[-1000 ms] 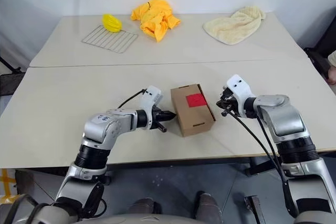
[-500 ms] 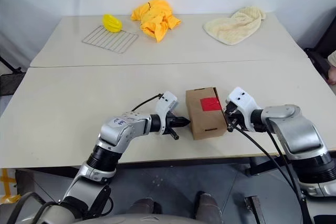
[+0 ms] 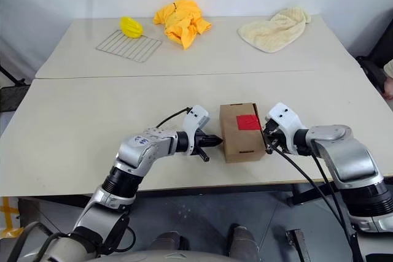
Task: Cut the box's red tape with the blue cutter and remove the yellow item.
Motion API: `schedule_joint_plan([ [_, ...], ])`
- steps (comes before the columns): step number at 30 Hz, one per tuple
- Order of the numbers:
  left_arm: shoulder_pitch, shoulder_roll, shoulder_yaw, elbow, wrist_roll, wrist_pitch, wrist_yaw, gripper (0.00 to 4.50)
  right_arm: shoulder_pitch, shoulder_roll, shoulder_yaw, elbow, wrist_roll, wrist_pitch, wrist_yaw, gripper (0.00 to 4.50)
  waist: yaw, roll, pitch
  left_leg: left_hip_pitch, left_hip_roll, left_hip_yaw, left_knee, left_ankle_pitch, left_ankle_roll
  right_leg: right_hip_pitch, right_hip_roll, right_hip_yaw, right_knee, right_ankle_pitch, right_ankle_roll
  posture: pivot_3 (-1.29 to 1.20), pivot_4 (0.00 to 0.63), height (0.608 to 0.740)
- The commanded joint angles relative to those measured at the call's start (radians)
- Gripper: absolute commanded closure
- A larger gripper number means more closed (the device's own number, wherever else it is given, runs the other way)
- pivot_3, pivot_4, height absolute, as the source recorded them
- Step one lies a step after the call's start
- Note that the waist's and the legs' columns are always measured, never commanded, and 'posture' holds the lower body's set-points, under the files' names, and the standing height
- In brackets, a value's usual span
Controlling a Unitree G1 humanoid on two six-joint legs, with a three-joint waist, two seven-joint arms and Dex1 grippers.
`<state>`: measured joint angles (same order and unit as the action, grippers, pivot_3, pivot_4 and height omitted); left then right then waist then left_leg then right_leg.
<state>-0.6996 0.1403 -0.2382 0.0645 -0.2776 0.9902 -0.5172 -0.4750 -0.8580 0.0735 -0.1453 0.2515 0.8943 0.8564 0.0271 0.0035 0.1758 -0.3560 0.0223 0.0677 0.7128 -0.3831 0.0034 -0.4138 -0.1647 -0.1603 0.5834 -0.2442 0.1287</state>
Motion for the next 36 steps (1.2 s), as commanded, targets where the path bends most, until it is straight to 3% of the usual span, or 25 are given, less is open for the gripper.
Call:
schedule_joint_plan([
  [1,-0.028,0.009,0.009,0.002,0.001,-0.029,-0.015,4.50,-0.012,-0.043,-0.027,0.007,-0.023,-0.025,-0.010,4.47,0.000,0.000,0.000,0.000,0.000,0.000,0.000,0.000,0.000,0.000,0.000,0.000,0.000,0.000,0.000,0.00,0.150,0.740],
  [9,-0.030,0.099,0.035,0.008,0.012,-0.058,-0.042,4.50,0.009,-0.103,-0.094,-0.011,-0.045,-0.053,-0.056,4.47,-0.002,0.000,0.000,0.000,0.000,0.000,0.000,0.000,0.000,0.000,0.000,0.000,0.000,0.000,0.000,0.00,0.150,0.740],
  [11,-0.042,0.120,0.054,0.014,0.006,-0.084,-0.057,4.50,-0.006,-0.094,-0.137,-0.012,-0.029,-0.023,-0.079,4.12,-0.002,0.000,0.000,0.000,0.000,0.000,0.000,0.000,0.000,0.000,0.000,0.000,0.000,0.000,0.000,0.00,0.150,0.740],
  [18,-0.115,0.136,0.132,0.002,-0.052,-0.129,-0.122,4.50,-0.049,-0.096,-0.229,-0.118,0.072,0.183,-0.085,1.83,0.000,0.000,0.000,-0.001,0.000,0.000,0.000,0.000,0.000,0.000,0.000,0.000,0.000,0.000,0.000,0.00,0.150,0.740],
  [23,-0.192,0.110,0.150,0.015,-0.108,-0.125,-0.183,4.50,-0.128,-0.032,-0.257,-0.174,0.175,0.398,-0.124,0.16,-0.001,0.000,0.000,0.000,0.000,0.000,0.000,0.000,0.000,0.000,0.000,0.000,0.000,0.000,0.000,0.00,0.150,0.740],
  [28,-0.259,0.060,0.059,0.118,-0.061,-0.189,-0.234,4.50,-0.163,0.045,-0.216,-0.158,0.194,0.494,-0.190,0.07,0.002,0.000,0.000,-0.001,0.000,0.000,0.000,0.000,0.000,0.000,0.000,0.000,0.000,0.000,0.000,0.00,0.150,0.740],
  [36,-0.271,0.039,-0.048,0.208,0.027,-0.282,-0.274,4.50,-0.094,0.019,-0.205,-0.181,0.205,0.500,-0.209,0.07,-0.001,0.000,0.000,-0.001,0.000,0.000,0.000,0.000,0.000,-0.001,0.000,0.000,0.000,0.000,0.000,0.00,0.150,0.740],
])
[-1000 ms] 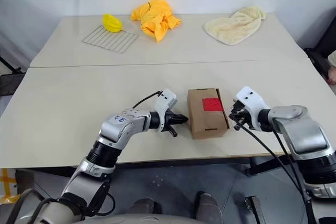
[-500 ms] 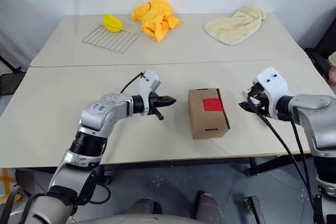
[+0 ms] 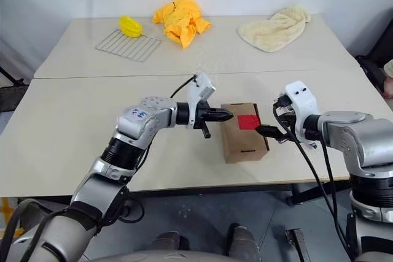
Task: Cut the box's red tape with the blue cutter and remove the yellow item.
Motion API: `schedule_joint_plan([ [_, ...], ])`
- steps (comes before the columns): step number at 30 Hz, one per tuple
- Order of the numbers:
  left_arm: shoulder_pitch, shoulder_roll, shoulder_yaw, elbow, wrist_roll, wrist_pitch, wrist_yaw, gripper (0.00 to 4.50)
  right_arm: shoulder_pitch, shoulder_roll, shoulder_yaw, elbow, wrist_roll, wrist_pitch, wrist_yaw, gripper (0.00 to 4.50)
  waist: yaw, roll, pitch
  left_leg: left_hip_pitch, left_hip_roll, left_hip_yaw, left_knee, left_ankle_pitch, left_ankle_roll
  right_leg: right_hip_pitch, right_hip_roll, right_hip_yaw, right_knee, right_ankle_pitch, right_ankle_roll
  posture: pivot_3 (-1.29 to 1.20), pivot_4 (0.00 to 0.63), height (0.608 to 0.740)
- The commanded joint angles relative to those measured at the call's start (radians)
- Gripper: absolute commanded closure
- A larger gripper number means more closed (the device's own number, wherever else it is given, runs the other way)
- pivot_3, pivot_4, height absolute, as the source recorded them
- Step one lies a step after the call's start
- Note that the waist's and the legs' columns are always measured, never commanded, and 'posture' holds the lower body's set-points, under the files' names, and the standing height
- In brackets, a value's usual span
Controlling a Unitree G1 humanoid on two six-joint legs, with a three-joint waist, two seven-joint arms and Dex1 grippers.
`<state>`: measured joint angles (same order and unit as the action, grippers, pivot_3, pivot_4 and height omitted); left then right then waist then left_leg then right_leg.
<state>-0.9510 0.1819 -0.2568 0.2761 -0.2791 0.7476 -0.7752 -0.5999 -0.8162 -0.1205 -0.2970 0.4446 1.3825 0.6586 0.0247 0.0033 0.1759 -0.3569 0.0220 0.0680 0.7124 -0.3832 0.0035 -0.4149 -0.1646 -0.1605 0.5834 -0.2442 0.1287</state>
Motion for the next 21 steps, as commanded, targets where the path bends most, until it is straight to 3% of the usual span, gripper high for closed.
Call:
schedule_joint_plan([
  [1,-0.017,-0.005,-0.038,0.000,0.038,-0.046,-0.020,4.50,0.041,-0.028,-0.015,-0.029,0.011,0.010,-0.013,0.07,0.003,0.000,0.000,0.000,0.000,0.000,0.000,0.000,0.000,0.000,0.000,0.000,0.000,0.000,0.000,0.00,0.150,0.740],
  [21,0.048,0.013,-0.100,-0.027,0.100,-0.043,-0.058,4.50,0.168,-0.032,-0.063,-0.032,0.038,-0.028,-0.038,0.07,0.007,0.000,0.000,0.001,0.000,-0.001,0.001,-0.001,0.001,0.003,0.000,0.000,0.000,0.000,0.000,0.00,0.150,0.740],
])
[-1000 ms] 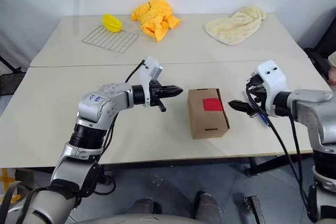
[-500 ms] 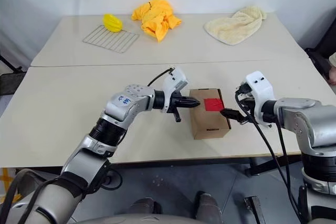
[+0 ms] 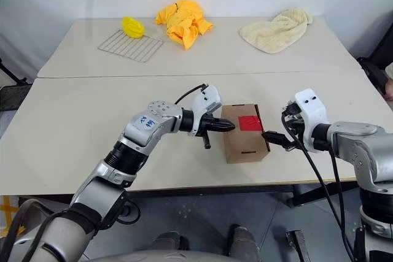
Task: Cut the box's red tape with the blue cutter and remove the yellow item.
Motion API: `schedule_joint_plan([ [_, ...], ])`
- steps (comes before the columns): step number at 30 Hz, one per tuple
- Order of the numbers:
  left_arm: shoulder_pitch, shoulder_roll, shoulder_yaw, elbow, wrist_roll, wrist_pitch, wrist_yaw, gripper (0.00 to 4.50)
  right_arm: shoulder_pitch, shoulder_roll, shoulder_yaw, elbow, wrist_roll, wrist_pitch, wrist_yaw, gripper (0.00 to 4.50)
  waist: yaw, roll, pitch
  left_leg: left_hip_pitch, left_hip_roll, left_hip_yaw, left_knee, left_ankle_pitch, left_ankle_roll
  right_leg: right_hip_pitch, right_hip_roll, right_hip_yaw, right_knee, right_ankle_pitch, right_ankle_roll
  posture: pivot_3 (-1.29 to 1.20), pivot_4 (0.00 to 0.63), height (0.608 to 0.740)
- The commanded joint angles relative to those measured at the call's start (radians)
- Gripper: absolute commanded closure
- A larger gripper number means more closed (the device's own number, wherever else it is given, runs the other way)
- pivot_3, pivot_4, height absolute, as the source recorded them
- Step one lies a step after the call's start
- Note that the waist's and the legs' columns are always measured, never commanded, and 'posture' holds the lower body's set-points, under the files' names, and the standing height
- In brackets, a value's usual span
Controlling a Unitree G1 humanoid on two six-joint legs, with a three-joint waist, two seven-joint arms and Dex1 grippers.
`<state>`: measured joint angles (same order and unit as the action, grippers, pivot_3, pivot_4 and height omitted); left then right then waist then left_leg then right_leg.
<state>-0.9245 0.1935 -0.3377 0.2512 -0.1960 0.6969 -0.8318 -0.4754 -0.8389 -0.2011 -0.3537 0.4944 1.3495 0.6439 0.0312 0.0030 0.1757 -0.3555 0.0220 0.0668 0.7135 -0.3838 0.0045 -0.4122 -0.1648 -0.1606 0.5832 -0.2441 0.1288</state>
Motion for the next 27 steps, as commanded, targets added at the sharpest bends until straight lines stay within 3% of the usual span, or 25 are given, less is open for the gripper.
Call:
schedule_joint_plan([
  [1,0.023,0.001,-0.018,-0.001,0.019,0.008,-0.001,4.50,0.049,-0.007,0.019,0.032,-0.013,-0.002,-0.024,0.07,0.000,0.000,0.000,0.000,0.000,0.000,0.000,0.000,0.000,0.000,0.000,0.000,0.000,0.000,0.000,0.00,0.150,0.740],
  [11,0.029,0.001,-0.010,0.006,0.024,0.010,0.006,4.50,0.091,0.032,-0.023,0.131,0.016,-0.052,-0.022,0.07,-0.001,-0.003,-0.002,0.003,0.000,0.000,0.001,0.000,0.001,0.003,0.000,0.000,0.000,0.000,0.000,0.00,0.150,0.740],
  [27,0.027,0.005,-0.009,0.020,0.028,0.004,0.009,4.50,0.125,0.007,-0.062,0.204,0.060,-0.092,-0.024,0.07,0.009,-0.004,-0.003,0.003,0.000,-0.001,0.002,-0.001,0.001,0.004,0.000,0.000,0.000,0.000,0.000,0.00,0.150,0.740],
])
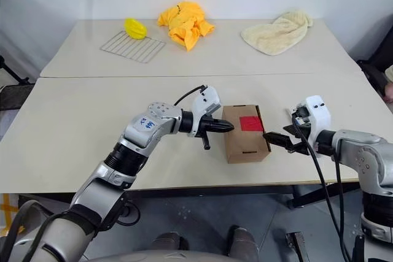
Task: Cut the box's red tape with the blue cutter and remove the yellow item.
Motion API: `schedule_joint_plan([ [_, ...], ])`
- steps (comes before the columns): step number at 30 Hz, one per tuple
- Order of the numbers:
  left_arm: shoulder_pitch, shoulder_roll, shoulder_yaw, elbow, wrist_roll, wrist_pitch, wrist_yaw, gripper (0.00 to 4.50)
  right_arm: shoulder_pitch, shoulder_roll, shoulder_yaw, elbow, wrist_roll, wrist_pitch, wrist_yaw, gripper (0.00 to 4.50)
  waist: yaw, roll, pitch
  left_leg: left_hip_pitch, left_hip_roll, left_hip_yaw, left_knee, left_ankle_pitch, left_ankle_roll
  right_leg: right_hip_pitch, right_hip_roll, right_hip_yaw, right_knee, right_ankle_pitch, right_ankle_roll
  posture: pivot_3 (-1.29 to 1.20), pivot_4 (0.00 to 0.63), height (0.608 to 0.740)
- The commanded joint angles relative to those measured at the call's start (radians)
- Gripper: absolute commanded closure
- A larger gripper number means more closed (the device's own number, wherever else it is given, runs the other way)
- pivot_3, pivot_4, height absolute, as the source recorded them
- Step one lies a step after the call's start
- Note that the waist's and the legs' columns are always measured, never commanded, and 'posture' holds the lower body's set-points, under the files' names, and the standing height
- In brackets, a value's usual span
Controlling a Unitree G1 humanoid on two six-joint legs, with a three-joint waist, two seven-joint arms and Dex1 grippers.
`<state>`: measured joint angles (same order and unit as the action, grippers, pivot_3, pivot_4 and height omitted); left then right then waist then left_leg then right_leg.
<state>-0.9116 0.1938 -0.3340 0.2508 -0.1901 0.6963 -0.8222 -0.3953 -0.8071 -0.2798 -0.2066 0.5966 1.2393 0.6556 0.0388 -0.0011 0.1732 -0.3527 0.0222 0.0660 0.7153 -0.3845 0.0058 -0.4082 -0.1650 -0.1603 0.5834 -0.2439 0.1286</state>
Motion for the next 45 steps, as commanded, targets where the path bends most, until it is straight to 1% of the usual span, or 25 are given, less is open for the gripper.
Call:
schedule_joint_plan([
  [1,0.014,0.004,-0.012,0.022,0.022,0.005,0.000,4.50,0.051,-0.030,0.018,0.053,-0.041,0.019,-0.033,0.07,0.003,0.000,0.000,0.000,0.000,0.000,0.000,0.000,0.000,0.000,0.000,0.000,0.000,0.000,0.000,0.00,0.150,0.740],
  [3,0.013,0.004,-0.010,0.023,0.021,0.004,0.001,4.50,0.063,-0.038,0.017,0.044,-0.036,0.022,-0.030,0.07,0.007,0.000,0.000,0.000,0.000,0.000,0.000,0.000,0.000,0.000,0.000,0.000,0.000,0.000,0.000,0.00,0.150,0.740],
  [8,0.015,0.000,-0.014,0.033,0.025,-0.003,0.002,4.50,0.110,-0.110,0.072,0.027,-0.051,-0.011,0.006,0.07,0.023,-0.001,0.000,0.000,0.000,0.000,0.001,0.000,0.001,0.000,0.000,0.000,0.000,0.000,0.000,0.00,0.150,0.740],
  [14,0.004,-0.022,-0.026,0.075,0.039,-0.040,0.011,4.50,0.096,-0.150,0.102,0.025,-0.048,-0.031,0.032,0.07,0.010,-0.001,-0.001,-0.001,-0.001,0.000,0.000,-0.001,0.001,-0.001,0.000,0.001,-0.001,0.000,0.000,0.00,0.150,0.740],
  [21,-0.002,-0.040,-0.031,0.099,0.054,-0.065,-0.004,4.50,0.087,-0.180,0.143,0.051,-0.088,-0.058,0.030,0.07,0.015,-0.001,-0.001,-0.002,-0.001,0.000,0.001,-0.001,0.001,-0.001,0.000,0.001,-0.001,0.000,0.000,0.00,0.150,0.740],
  [25,0.005,-0.037,-0.032,0.091,0.056,-0.063,-0.011,4.50,0.116,-0.212,0.183,0.061,-0.137,-0.109,0.030,0.07,0.016,-0.001,-0.001,-0.002,-0.001,0.000,0.001,-0.001,0.001,-0.001,0.000,0.000,-0.001,0.000,0.000,0.00,0.150,0.740],
  [30,0.015,-0.030,-0.033,0.076,0.059,-0.056,-0.017,4.50,0.138,-0.224,0.176,0.050,-0.134,-0.126,0.055,0.07,0.016,-0.001,-0.001,-0.002,-0.001,0.000,0.001,-0.001,0.001,-0.001,0.000,0.000,-0.001,0.000,0.000,0.00,0.150,0.740],
  [32,0.018,-0.027,-0.033,0.071,0.060,-0.051,-0.019,4.50,0.162,-0.251,0.178,0.045,-0.144,-0.151,0.082,0.07,0.016,-0.001,-0.001,-0.002,-0.001,0.000,0.001,-0.001,0.001,-0.001,0.000,0.000,-0.001,0.000,0.000,0.00,0.150,0.740],
  [35,0.025,-0.022,-0.033,0.059,0.060,-0.040,-0.019,4.50,0.204,-0.302,0.164,0.043,-0.156,-0.194,0.124,0.07,0.016,-0.001,-0.001,-0.002,-0.001,0.000,0.000,-0.001,0.001,-0.001,0.000,0.000,-0.002,0.000,0.000,0.00,0.150,0.740],
  [38,0.033,-0.017,-0.034,0.043,0.060,-0.031,-0.019,4.50,0.208,-0.317,0.122,0.039,-0.129,-0.187,0.151,0.07,0.011,-0.001,-0.001,-0.002,0.000,0.000,0.000,-0.001,0.001,-0.001,0.000,0.000,-0.002,0.000,0.000,0.00,0.150,0.740],
  [43,0.045,-0.010,-0.035,0.020,0.059,-0.018,-0.019,4.50,0.138,-0.283,-0.050,0.052,0.003,-0.058,0.176,0.07,0.010,-0.001,0.000,-0.002,0.000,0.000,0.000,-0.001,0.001,-0.001,0.000,0.000,-0.002,0.000,0.000,0.00,0.150,0.740],
  [45,0.045,-0.009,-0.034,0.015,0.059,-0.016,-0.019,4.50,0.099,-0.262,-0.100,0.069,0.053,0.007,0.169,0.07,0.012,-0.001,0.000,-0.002,0.000,0.000,0.000,-0.001,0.001,-0.001,0.000,0.000,-0.002,0.000,0.000,0.00,0.150,0.740],
])
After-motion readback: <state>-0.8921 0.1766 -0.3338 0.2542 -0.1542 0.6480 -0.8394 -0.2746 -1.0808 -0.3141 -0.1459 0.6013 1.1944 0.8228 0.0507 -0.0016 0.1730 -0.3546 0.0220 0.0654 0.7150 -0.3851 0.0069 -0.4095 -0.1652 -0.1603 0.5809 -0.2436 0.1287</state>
